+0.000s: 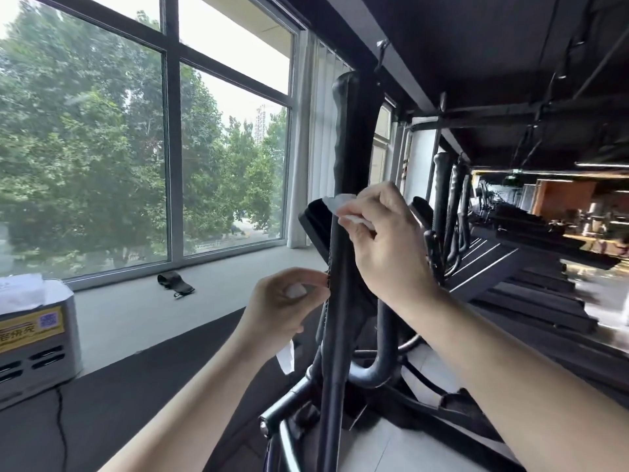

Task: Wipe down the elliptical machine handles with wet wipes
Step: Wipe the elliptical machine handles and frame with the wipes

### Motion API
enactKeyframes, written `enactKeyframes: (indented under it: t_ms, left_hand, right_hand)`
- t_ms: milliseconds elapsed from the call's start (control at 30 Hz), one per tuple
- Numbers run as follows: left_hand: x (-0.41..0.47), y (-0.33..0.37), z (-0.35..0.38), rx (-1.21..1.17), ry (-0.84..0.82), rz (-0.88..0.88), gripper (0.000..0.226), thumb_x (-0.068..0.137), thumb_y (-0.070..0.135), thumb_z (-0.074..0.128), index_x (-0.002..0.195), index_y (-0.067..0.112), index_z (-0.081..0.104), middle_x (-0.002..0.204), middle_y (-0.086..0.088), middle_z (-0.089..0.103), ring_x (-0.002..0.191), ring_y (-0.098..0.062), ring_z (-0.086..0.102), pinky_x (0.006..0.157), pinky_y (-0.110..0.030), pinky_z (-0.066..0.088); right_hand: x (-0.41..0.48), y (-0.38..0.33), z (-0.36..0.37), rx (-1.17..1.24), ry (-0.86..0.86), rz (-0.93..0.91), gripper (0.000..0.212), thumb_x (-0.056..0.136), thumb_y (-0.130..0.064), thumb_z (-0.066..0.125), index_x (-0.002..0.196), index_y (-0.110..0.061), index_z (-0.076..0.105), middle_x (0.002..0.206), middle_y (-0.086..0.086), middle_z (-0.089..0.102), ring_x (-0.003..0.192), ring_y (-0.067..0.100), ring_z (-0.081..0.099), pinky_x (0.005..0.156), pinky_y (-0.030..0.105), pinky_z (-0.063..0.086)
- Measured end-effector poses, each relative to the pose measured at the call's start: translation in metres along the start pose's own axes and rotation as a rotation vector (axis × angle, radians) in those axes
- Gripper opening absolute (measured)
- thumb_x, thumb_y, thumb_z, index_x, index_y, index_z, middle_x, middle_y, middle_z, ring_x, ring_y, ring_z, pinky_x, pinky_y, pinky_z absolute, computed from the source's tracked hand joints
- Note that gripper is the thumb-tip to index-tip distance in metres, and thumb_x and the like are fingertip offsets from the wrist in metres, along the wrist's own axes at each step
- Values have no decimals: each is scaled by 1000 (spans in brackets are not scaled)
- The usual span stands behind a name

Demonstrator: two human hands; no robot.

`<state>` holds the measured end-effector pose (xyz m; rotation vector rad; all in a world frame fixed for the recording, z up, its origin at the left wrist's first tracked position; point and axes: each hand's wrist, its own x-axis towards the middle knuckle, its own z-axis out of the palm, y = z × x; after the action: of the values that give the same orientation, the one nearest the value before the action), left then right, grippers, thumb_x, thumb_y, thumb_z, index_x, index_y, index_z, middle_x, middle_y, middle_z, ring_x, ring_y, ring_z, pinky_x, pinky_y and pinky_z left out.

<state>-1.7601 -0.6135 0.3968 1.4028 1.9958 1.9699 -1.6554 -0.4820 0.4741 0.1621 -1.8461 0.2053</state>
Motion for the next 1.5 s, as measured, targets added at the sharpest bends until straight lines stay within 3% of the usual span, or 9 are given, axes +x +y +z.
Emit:
enactKeyframes:
  t_ms: [100,333,500,667,767,967,1167,1333,1500]
  left_hand:
    - [-1,-2,1,-5,8,8,8,94,16,74,99,22,77,45,24,51,41,3,46,43,-15,43]
    - [-2,-10,2,-8,13,25,12,92,19,77,100,27,78,47,17,45,44,-1,41,44,-19,45]
    - [-1,-18,5,-56,21,5,11,91,24,78,92,35,80,62,-19,33,54,-20,36,44,-21,44]
    - [-7,-27,6,-56,16,5,10,92,19,76,95,28,78,56,3,57,46,-14,45,42,-20,43]
    - [-8,-31,6,-58,12,9,9,90,21,78,96,28,78,58,-5,55,45,-13,45,42,-22,43]
    - [-6,-32,5,-47,10,-17,20,94,11,71,90,30,77,52,8,55,44,-7,46,43,-22,44]
    - [-9,-39,5,-72,-24,-19,9,89,19,79,96,25,79,57,0,59,42,-10,47,44,-22,43]
    - [-17,-39,3,-34,-29,-42,7,89,25,79,96,28,79,76,-29,59,48,-10,45,44,-21,46]
    - [-31,-14,-2,56,103,45,3,89,26,78,91,27,77,61,-18,55,45,-13,44,43,-24,49]
  right_hand:
    - [-55,5,6,-37,-88,-20,27,92,8,68,111,-10,74,105,1,61,101,3,67,90,21,58]
    - [-114,14,9,38,-156,68,8,89,4,76,91,-3,71,91,0,60,87,0,61,80,17,51]
    - [-55,8,6,44,-47,47,13,90,4,75,101,-3,75,101,4,59,89,0,66,85,16,55]
    - [-136,5,18,-11,-150,-63,26,93,8,66,115,-2,76,108,4,63,104,9,64,96,26,53]
    - [-161,8,16,40,-251,-56,40,91,12,66,124,-7,74,110,1,66,103,16,67,94,30,55]
    - [-94,6,20,15,-65,-61,18,86,8,74,99,-5,78,96,3,75,90,22,69,87,36,57]
    - [-171,14,30,24,-245,-145,18,92,9,69,100,-4,78,105,4,75,87,19,62,83,30,55]
    - [-187,9,26,150,-251,36,15,92,4,71,94,-9,78,99,-3,77,88,14,66,80,32,55]
    - [-138,-10,-13,544,-191,441,9,97,-5,68,95,-10,75,85,-14,73,74,4,62,70,13,47]
